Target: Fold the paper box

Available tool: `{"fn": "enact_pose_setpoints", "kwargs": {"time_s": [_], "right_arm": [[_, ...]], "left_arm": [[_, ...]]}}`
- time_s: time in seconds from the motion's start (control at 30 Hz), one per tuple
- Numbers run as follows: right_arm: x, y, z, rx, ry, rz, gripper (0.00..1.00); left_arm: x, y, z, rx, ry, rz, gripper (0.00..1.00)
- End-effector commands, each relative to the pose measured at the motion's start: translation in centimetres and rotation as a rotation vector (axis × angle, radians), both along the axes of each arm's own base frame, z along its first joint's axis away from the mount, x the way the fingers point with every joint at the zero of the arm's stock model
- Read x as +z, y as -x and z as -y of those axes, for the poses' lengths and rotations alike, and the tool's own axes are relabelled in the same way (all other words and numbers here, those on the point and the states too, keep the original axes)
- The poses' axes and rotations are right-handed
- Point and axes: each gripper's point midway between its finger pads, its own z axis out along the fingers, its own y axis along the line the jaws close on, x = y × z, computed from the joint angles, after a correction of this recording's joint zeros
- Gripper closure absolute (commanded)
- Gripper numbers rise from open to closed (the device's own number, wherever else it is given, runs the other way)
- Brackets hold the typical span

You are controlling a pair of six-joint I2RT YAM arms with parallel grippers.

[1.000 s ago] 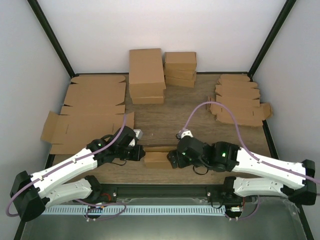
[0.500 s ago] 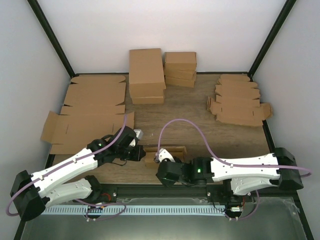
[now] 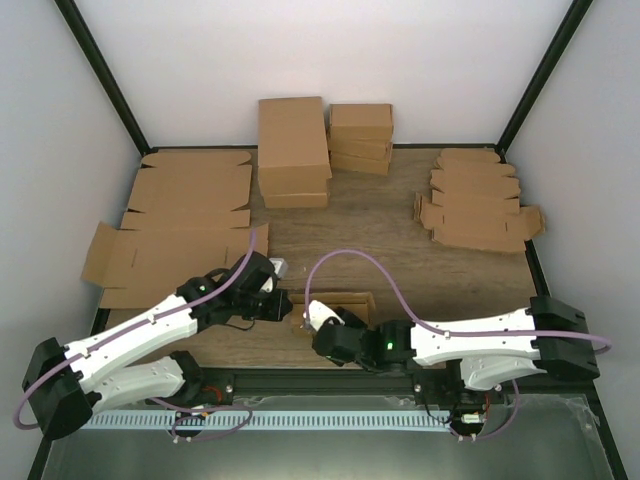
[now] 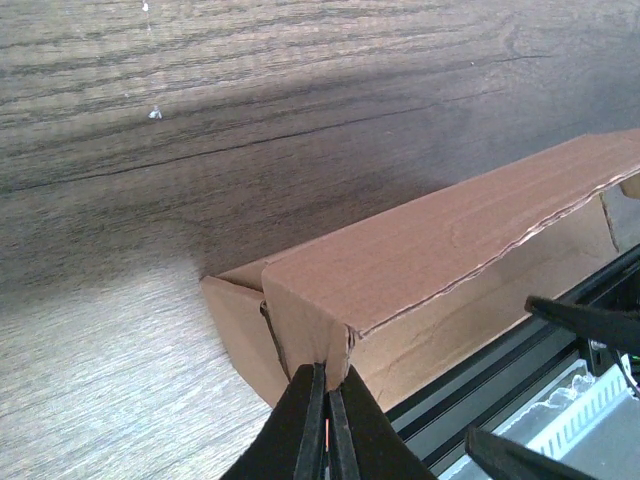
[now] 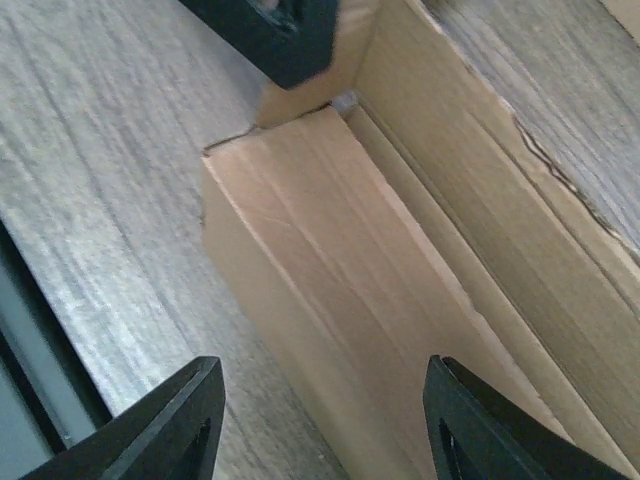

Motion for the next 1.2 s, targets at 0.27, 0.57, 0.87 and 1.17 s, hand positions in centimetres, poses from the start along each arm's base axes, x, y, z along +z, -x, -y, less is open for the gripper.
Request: {"fn": "enact_pose_setpoints", "kwargs": {"time_s": [0.27,0.57,0.87,1.17], "right_arm": [[0.4,-2.6,-0.7,0.005,-0.067,0.104,0.5],[-0.6,-3.7,-1.0,-0.023,-0.056,0.094,0.59],[-1.2,-3.7,-1.6,-0.028,-0.061,0.075,0.63],[-1.7,-3.9,-1.6,-0.052,-0.061,0.06,0.66]], "left_arm": [[0.0,0.3,0.1,-0.009,-0.027,-0.025,0.96],[0.1,0.4,0.2,-0.008,-0.027,-0.028,0.96],[0.4,0.7,0.7,0.0,-0.006,-0.043,0.96],[-0.1,1.5,0.6,0.02,0.0,-0.063,0.96]]}}
